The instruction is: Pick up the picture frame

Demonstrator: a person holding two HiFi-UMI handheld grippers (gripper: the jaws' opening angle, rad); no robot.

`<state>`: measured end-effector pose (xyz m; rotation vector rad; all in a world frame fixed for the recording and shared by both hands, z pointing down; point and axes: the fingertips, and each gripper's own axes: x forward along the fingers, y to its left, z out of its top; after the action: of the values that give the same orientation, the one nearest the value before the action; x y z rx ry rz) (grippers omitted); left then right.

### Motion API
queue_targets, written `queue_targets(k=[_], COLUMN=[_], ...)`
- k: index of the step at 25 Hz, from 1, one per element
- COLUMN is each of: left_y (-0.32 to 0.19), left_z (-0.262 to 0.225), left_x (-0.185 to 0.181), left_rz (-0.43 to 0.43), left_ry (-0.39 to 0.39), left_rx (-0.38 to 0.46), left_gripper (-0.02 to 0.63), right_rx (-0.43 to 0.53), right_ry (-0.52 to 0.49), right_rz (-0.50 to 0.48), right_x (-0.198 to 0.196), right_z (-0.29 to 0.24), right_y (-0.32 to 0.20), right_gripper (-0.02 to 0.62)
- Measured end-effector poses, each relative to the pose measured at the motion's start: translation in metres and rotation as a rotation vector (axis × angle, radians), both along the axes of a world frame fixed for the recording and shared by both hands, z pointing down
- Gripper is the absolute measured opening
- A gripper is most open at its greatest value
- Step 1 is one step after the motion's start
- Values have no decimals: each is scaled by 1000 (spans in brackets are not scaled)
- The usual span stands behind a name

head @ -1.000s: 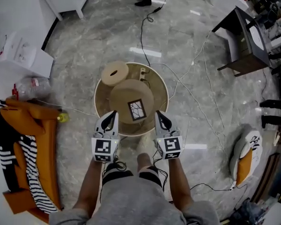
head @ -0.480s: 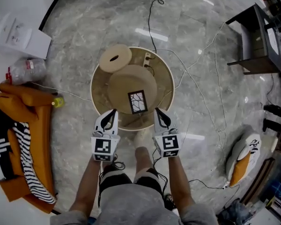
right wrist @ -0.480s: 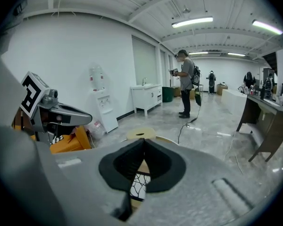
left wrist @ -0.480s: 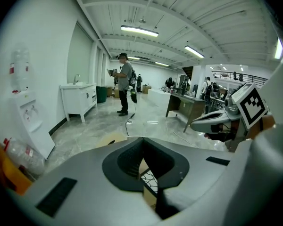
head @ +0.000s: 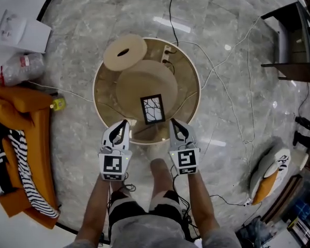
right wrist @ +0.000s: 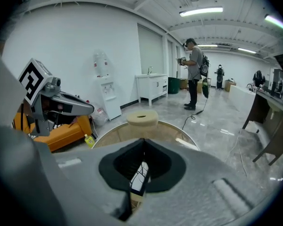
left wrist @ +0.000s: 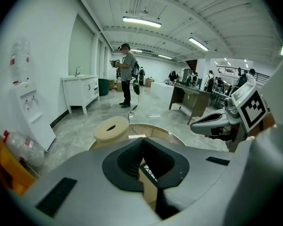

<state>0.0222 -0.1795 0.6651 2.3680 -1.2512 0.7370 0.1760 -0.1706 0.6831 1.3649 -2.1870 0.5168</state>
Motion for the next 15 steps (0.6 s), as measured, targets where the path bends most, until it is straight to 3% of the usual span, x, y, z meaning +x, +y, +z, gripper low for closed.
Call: queue_targets(k=[7,15], left_y=[6,14], left_z=[65,131], left_x=[6,9], left_rz=[9,5], left_ry=[-17,-31], left_rx=[-37,-91], left_gripper=[17,17], right_rx=[-46,-95], right_ry=[-7,-22], right_rz=[-35,-8], right_x=[-4,0], right_z=[68,133], right_y=[2,4], right_gripper=[-2,-2])
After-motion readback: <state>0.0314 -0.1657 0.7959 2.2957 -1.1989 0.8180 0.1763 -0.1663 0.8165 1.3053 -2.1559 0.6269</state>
